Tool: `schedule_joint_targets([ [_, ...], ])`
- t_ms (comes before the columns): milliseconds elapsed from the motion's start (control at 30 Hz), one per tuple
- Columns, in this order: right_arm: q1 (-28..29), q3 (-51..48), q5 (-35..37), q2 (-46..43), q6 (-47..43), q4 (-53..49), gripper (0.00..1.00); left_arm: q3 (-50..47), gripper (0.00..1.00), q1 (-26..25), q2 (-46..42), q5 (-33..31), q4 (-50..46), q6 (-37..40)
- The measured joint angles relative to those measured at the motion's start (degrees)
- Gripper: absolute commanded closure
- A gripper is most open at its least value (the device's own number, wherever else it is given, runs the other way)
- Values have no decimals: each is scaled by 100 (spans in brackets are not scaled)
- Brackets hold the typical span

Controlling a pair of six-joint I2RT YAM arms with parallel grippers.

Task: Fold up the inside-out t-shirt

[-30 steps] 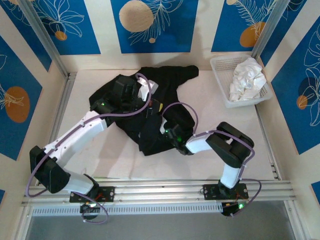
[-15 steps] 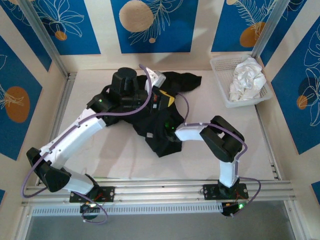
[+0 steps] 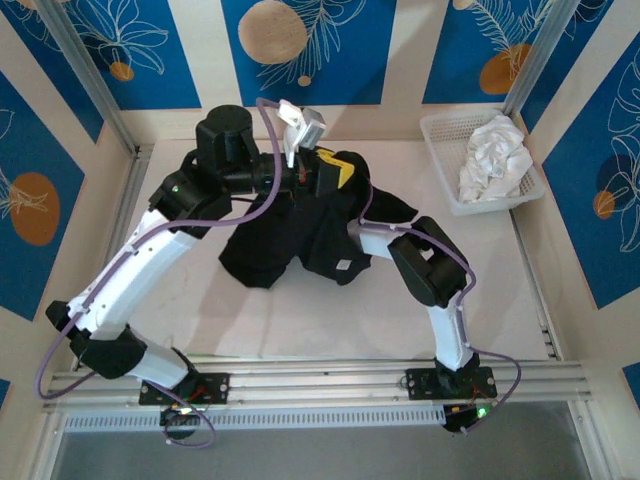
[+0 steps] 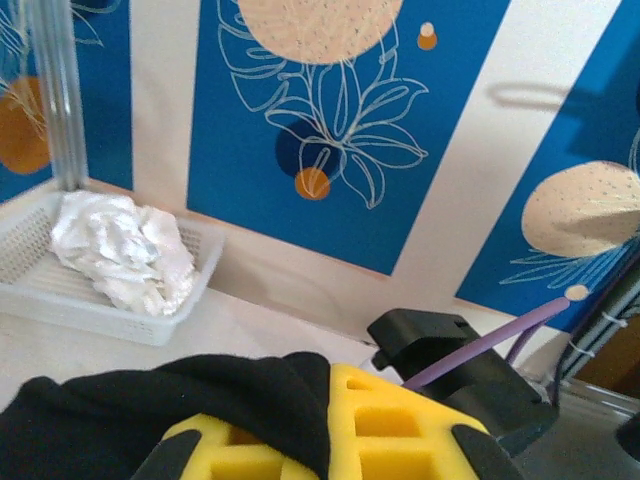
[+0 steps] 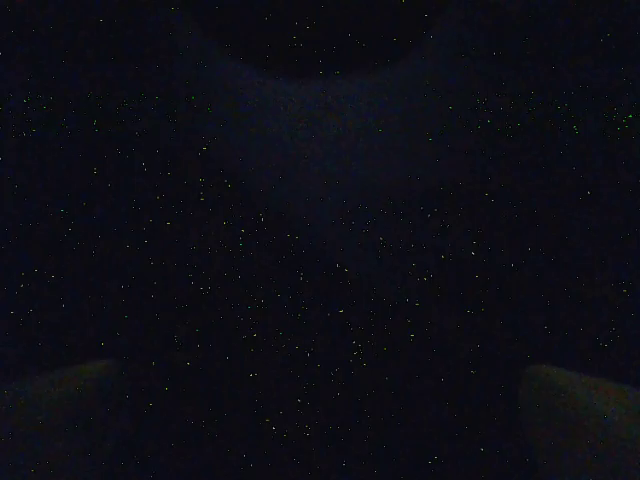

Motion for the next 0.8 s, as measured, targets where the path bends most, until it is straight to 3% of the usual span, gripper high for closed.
schedule_joint_targets([
  [167, -140, 195, -457, 35, 140, -507, 83, -42, 100, 20, -249, -828, -37, 310],
  [233, -205, 201, -662, 33, 138, -592, 100, -205, 100, 98, -407, -1226, 7, 350],
  [400, -387, -76, -1211, -352, 57, -579, 100, -732, 100, 608, -702, -2245, 184, 317],
  [633, -647, -1165, -2175, -2142, -7, -251, 100, -1475, 100, 1985, -776, -3480, 299, 13],
  [800, -785, -1606, -2844, -2940, -61, 210, 100, -1895, 100, 2747, -715, -3989, 332, -170],
])
